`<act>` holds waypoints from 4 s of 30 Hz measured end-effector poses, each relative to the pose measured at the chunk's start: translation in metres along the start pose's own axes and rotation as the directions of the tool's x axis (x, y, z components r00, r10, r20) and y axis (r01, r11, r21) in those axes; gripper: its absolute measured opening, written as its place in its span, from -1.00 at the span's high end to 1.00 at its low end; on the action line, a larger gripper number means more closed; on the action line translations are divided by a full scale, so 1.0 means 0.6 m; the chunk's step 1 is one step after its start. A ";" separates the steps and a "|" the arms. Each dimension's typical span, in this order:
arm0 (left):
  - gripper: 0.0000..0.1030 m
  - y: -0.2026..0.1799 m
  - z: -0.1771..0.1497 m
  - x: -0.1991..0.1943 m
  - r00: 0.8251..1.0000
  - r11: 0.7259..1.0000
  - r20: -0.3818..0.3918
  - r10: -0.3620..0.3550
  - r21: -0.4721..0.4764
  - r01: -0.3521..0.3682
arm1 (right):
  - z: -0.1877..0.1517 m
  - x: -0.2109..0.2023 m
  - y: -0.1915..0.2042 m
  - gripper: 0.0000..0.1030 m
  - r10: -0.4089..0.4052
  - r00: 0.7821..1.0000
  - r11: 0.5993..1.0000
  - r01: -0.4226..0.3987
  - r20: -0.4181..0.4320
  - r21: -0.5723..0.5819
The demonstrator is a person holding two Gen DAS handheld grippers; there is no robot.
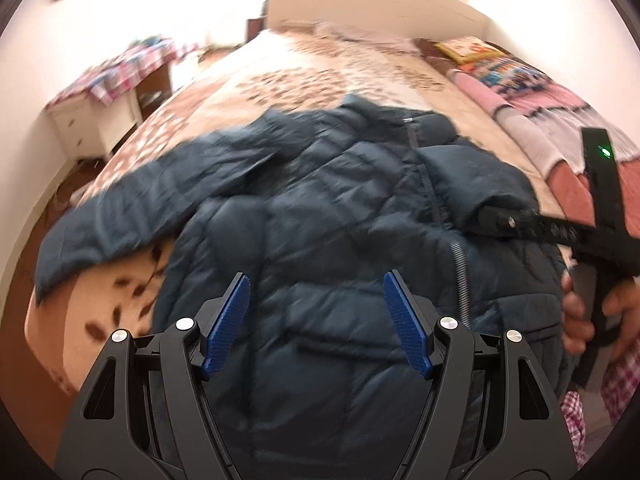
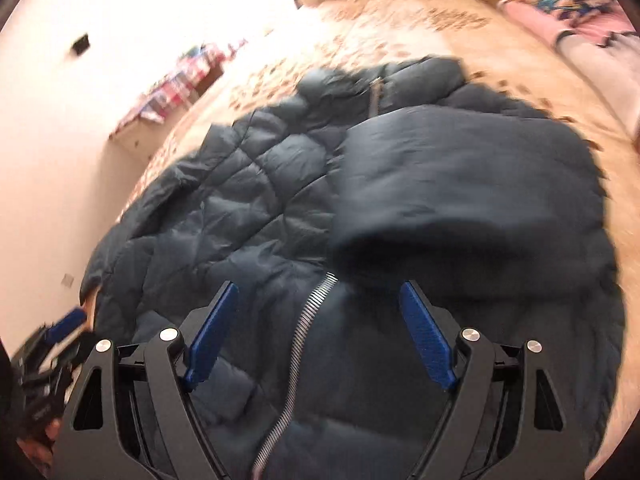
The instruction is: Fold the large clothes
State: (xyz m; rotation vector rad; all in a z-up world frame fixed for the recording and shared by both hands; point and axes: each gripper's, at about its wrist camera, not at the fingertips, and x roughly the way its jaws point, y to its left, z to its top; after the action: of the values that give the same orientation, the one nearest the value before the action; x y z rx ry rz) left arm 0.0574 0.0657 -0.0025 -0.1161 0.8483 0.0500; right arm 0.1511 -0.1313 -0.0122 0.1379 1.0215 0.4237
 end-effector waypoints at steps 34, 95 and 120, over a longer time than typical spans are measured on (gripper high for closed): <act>0.84 -0.405 0.114 0.194 1.000 0.838 0.023 -0.006 0.546 -0.007 | -0.140 -0.108 -0.135 -0.15 -0.234 0.971 0.958 0.223 0.041 0.181; 0.83 -0.272 0.185 0.163 0.994 0.947 0.057 -0.095 0.313 0.073 | -0.152 -0.099 -0.169 -0.15 -0.214 0.977 0.949 0.208 0.002 0.236; -0.07 0.002 0.118 0.231 0.996 0.993 -0.087 0.035 -0.111 -0.045 | -0.114 -0.059 -0.084 -0.18 -0.302 0.953 0.949 0.304 -0.035 0.083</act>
State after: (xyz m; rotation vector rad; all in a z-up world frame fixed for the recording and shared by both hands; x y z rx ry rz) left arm 0.2020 0.0753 -0.0603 -0.2087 0.9329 0.1317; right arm 0.0911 -0.1972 -0.0350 0.0528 1.0633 0.0998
